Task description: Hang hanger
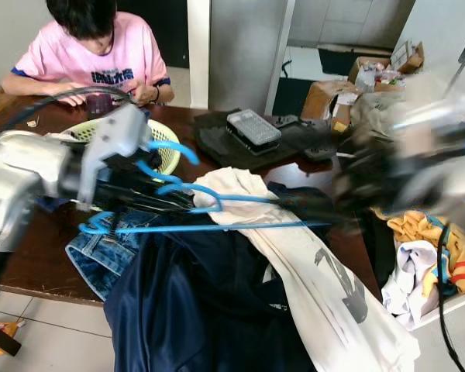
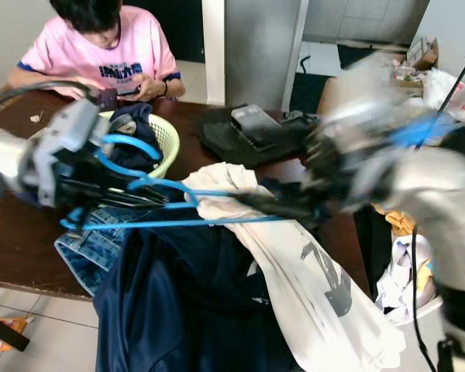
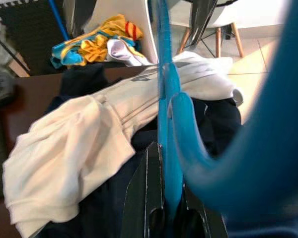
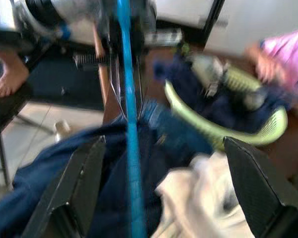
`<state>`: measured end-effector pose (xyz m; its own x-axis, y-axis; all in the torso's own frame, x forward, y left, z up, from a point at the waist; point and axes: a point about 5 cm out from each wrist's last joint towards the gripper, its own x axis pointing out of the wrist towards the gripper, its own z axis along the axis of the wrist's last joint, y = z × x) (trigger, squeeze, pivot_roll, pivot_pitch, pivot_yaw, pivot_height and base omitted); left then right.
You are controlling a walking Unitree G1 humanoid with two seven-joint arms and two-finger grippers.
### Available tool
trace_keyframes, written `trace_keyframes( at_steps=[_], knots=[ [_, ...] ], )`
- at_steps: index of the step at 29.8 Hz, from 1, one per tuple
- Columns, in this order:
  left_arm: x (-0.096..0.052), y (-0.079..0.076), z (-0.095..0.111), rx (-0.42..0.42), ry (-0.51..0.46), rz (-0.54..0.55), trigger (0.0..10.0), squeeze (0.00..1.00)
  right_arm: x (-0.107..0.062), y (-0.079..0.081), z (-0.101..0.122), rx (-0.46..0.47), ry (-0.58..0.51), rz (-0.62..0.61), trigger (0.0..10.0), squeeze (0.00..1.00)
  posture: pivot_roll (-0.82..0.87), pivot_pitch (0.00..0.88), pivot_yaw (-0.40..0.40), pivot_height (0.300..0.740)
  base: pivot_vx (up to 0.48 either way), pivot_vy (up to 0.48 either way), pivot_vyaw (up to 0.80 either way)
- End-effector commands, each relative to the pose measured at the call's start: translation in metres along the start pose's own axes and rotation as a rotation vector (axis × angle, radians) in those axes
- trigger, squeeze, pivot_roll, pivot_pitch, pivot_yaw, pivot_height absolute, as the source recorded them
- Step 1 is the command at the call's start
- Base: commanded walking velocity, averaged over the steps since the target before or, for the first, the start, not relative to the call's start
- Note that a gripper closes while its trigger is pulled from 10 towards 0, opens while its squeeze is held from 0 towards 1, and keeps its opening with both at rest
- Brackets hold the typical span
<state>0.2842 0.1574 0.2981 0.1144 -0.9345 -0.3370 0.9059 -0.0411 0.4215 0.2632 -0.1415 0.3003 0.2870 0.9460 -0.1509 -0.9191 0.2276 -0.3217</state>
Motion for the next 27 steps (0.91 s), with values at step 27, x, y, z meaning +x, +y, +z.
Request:
trace_keyframes(
  at_steps=[27],
  knots=[
    [0.033, 0.003, -0.01, 0.003, 0.105, 0.018, 10.0, 0.0, 0.034, 0.018, -0.025, 0.129, 0.159, 0.039, 10.0, 0.0, 0.03, 0.071, 0.005, 0.74, 0.0, 0.0, 0.0]
  ],
)
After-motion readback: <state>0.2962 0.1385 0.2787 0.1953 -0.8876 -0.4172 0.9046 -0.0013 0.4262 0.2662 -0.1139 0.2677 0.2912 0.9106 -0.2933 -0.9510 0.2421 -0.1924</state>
